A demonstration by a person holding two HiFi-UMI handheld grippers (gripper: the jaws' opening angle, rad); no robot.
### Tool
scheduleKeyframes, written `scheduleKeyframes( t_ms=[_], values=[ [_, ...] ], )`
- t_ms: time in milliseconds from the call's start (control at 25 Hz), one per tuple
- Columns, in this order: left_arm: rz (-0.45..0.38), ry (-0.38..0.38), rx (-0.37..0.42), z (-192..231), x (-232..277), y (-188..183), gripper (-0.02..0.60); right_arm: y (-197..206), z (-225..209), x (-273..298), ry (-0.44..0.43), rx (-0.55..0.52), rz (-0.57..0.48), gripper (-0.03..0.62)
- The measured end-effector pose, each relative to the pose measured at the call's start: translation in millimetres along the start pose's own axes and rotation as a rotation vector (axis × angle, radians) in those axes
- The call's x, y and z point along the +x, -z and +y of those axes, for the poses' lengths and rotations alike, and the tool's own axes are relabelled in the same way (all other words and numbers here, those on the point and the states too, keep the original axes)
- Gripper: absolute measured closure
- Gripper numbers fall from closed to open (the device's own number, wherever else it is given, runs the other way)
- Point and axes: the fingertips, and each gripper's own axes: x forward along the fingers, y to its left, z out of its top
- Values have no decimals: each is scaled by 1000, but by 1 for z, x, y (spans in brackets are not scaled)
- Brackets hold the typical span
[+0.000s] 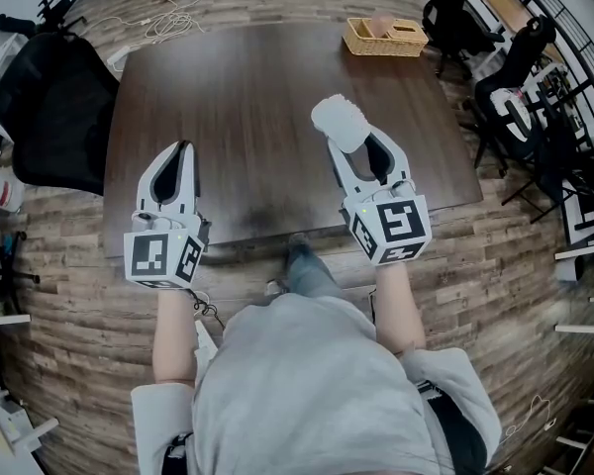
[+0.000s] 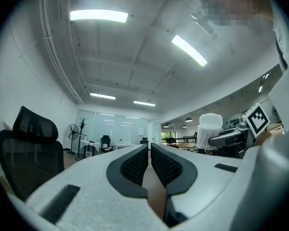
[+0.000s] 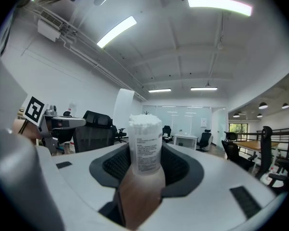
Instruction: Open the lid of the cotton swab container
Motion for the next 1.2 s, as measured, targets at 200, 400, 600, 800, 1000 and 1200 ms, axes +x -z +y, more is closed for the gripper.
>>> scheduleKeyframes(
  t_ms=[200, 400, 600, 800, 1000, 1200],
  values=[
    [7, -12, 20, -1, -1, 1, 557, 4, -10, -7, 42, 12, 1, 407],
    [9, -20, 24, 1, -4, 5, 557, 7, -11, -8, 68, 17, 3, 407],
    [12, -19, 10, -4, -10, 4, 557, 4, -13, -18, 85, 25, 0, 407],
    [14, -20, 11, -3, -9, 7, 557, 8, -14, -18, 92, 32, 1, 407],
    [16, -22, 8, -1, -10, 8, 557, 8, -12, -16, 94, 31, 0, 408],
    [13, -22, 3, -1, -10, 8, 557, 6, -10, -17, 92, 26, -5, 408]
  ],
)
